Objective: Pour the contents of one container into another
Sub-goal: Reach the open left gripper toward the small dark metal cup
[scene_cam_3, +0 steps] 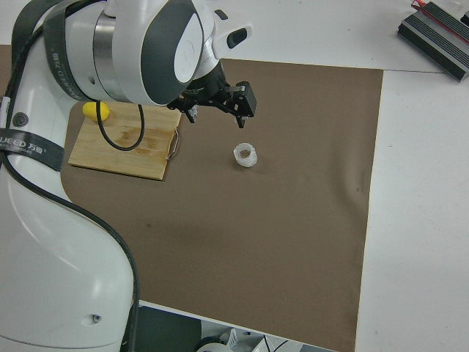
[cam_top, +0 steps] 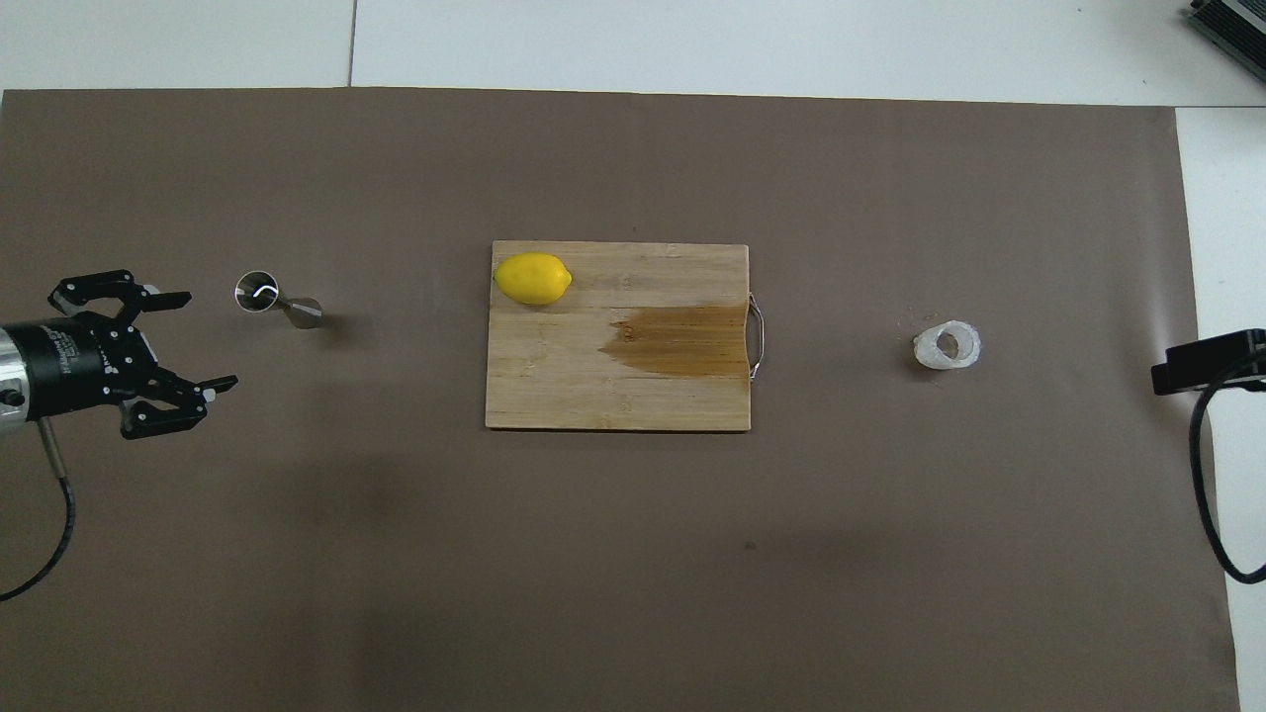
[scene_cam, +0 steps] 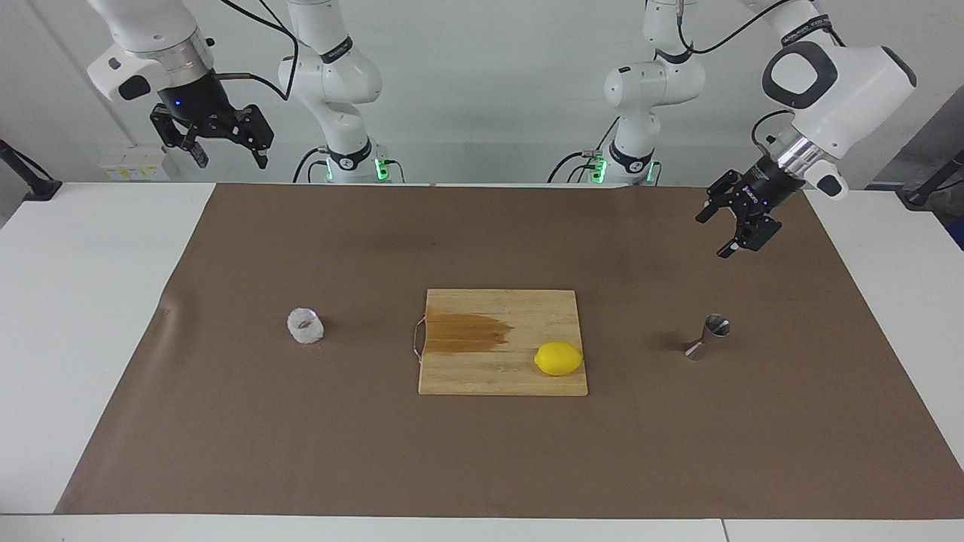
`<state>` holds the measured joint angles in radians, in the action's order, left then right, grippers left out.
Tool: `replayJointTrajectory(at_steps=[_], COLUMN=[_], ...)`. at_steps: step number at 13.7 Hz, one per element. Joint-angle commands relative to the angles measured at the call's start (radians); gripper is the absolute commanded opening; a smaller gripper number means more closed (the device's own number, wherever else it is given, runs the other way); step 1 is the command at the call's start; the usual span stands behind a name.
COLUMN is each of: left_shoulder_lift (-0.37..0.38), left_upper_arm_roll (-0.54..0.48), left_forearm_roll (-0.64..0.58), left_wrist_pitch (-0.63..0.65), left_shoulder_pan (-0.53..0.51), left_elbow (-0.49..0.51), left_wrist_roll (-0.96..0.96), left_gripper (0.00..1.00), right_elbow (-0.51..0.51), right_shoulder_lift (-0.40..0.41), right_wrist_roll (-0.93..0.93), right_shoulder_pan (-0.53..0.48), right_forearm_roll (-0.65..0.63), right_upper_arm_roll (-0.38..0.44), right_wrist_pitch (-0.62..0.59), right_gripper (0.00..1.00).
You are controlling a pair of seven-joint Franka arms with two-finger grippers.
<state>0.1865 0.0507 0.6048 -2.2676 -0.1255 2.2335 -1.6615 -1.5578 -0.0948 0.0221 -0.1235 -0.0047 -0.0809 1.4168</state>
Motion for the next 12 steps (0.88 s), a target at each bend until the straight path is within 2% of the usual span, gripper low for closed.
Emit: replayJointTrajectory(at_steps=[1,4,7,12], left_shoulder_lift=[-0.034,-0.064,-0.094,-0.12], left_upper_arm_roll=[0.004,0.006,0.006,0.006], left_forearm_roll=[0.024,0.038,0.192,0.302], left_wrist_pitch=[-0.094,-0.185,-0.298,-0.418], left_shoulder_pan=[0.003,0.012,0.015,0.073], left_elbow=[0.031,0.055,0.089,0.107], left_wrist_roll=[-0.102,-0.205,-0.213,-0.215], left_gripper=[1.0,1.0,1.0,1.0], right_elbow=[0.002,0.002,0.002,0.002], right_shoulder_lift=[-0.006,-0.006,-0.006,-0.006], right_wrist_roll=[-0.014,-0.014,-0.014,-0.014], right_shoulder_pan=[-0.008,-0.008,-0.008,-0.008], right_forearm_roll=[0.025,0.025,0.025,0.025], right_upper_arm_roll=[-0.002,-0.002,-0.002,-0.002], right_wrist_pitch=[-0.013,-0.013,-0.013,-0.013], right_gripper=[1.0,1.0,1.0,1.0])
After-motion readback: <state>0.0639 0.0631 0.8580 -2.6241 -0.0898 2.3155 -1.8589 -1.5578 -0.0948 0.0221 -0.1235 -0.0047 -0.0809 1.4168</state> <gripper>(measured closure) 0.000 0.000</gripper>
